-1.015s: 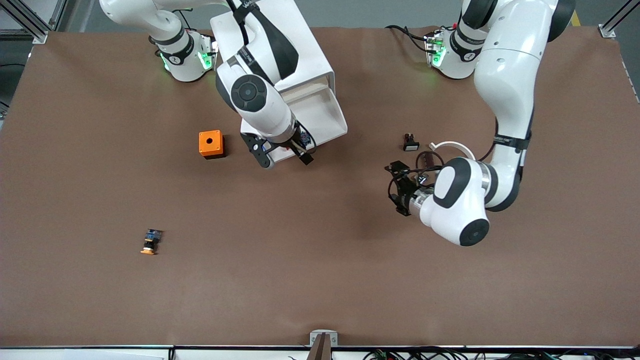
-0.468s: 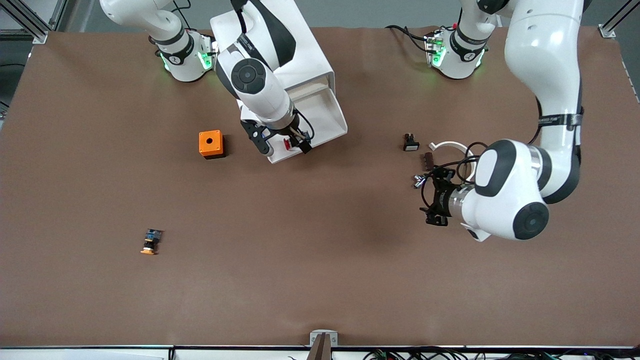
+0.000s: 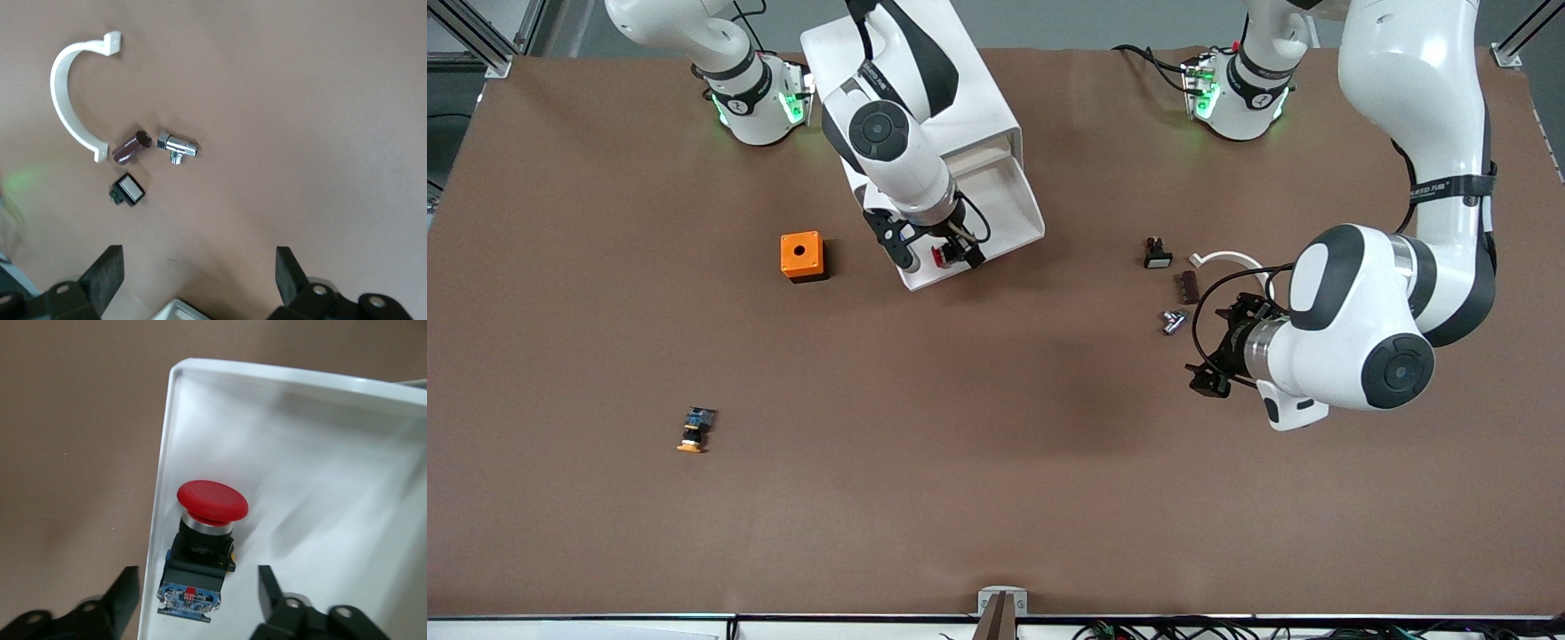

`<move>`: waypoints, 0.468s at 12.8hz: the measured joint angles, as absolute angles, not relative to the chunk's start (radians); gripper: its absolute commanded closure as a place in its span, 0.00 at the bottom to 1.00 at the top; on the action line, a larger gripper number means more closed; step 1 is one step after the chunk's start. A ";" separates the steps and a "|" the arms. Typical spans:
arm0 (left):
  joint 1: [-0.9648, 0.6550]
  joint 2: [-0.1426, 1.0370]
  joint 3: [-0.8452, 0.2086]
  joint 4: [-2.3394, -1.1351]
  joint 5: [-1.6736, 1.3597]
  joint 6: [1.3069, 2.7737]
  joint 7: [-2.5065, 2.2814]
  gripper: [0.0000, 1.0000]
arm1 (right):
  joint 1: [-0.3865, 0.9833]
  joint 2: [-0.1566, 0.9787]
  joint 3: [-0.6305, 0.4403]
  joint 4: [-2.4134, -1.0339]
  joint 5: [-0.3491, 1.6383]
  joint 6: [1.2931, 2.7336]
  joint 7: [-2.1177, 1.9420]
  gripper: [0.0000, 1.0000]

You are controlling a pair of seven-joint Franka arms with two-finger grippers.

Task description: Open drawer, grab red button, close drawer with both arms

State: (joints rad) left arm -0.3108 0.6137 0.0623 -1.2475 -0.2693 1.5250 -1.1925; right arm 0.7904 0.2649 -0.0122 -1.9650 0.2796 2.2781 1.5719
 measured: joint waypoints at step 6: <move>-0.379 0.615 0.052 -1.257 -0.198 1.535 -1.059 0.00 | 0.791 0.259 -0.015 -1.970 0.277 2.297 1.572 1.00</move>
